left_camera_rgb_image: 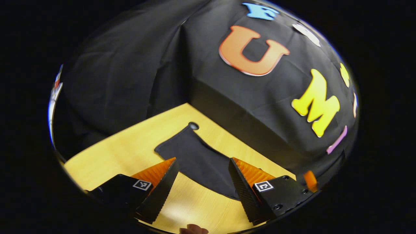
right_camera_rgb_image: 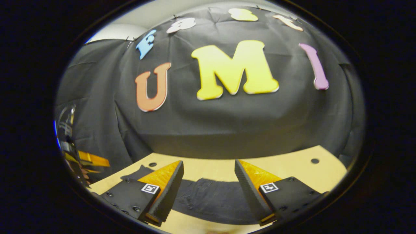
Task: Grasp the waist and the cuffs of the jeans and fold them to make the two legs overlap; first hold the waist and fold one-third of the jeans toward the cuffs, then hold the cuffs and fold the remaining one-third in the same direction to finish folding.
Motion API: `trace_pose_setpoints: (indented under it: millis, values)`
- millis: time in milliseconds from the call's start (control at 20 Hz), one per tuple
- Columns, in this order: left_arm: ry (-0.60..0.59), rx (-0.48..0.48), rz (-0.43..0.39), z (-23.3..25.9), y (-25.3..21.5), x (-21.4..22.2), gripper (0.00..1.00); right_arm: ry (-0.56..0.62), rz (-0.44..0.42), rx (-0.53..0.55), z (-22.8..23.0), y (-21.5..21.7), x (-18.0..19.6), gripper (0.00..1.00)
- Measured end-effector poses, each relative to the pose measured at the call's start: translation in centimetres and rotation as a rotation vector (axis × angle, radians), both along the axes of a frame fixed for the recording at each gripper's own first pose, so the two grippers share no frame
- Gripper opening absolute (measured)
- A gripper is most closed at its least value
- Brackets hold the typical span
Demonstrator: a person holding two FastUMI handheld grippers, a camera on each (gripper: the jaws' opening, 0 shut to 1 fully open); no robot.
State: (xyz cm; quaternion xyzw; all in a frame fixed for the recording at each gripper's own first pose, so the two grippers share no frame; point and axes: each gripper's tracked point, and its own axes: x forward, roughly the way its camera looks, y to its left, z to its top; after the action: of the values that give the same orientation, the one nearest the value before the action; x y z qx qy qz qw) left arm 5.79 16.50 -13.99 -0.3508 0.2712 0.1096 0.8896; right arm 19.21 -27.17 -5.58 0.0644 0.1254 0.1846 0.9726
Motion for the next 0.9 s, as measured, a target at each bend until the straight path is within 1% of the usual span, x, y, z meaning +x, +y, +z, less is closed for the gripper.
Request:
trace_pose_setpoints:
  millis: [50, 100, 150, 200, 400, 600, 750, 850, 900]
  values:
    - [0.045, -0.036, 0.018, -1.5, 0.4, 0.4, 0.99, -0.028, -0.028, -0.004, 1.5, -1.9, 0.4, 0.92]
    - [0.080, -0.066, 0.043, -2.9, 0.5, 0.9, 0.99, -0.056, -0.059, -0.011, 2.9, -4.0, 0.7, 0.96]
    - [0.110, -0.091, 0.060, -3.9, 0.8, 1.1, 0.99, -0.081, -0.091, -0.024, 4.1, -5.9, 1.0, 0.93]
    - [0.130, -0.112, 0.076, -5.0, 1.1, 1.5, 0.99, -0.097, -0.121, -0.032, 5.1, -7.7, 1.3, 0.92]
    - [0.193, -0.236, 0.128, -7.8, 1.4, 2.6, 0.99, -0.144, -0.215, -0.066, 7.8, -13.1, 1.4, 0.93]
    - [0.205, -0.334, 0.197, -9.3, 2.7, 3.2, 0.99, -0.162, -0.263, -0.096, 9.5, -16.4, 0.9, 0.92]
    - [0.212, -0.359, 0.239, -10.1, 3.5, 3.8, 1.00, -0.176, -0.286, -0.126, 10.5, -18.1, 0.8, 0.93]
    - [0.209, -0.402, 0.259, -10.4, 3.7, 4.4, 0.99, -0.181, -0.307, -0.121, 11.3, -19.0, 0.7, 0.93]
    - [0.198, -0.407, 0.274, -10.5, 4.0, 4.9, 0.99, -0.173, -0.313, -0.110, 11.4, -19.3, 0.7, 0.96]
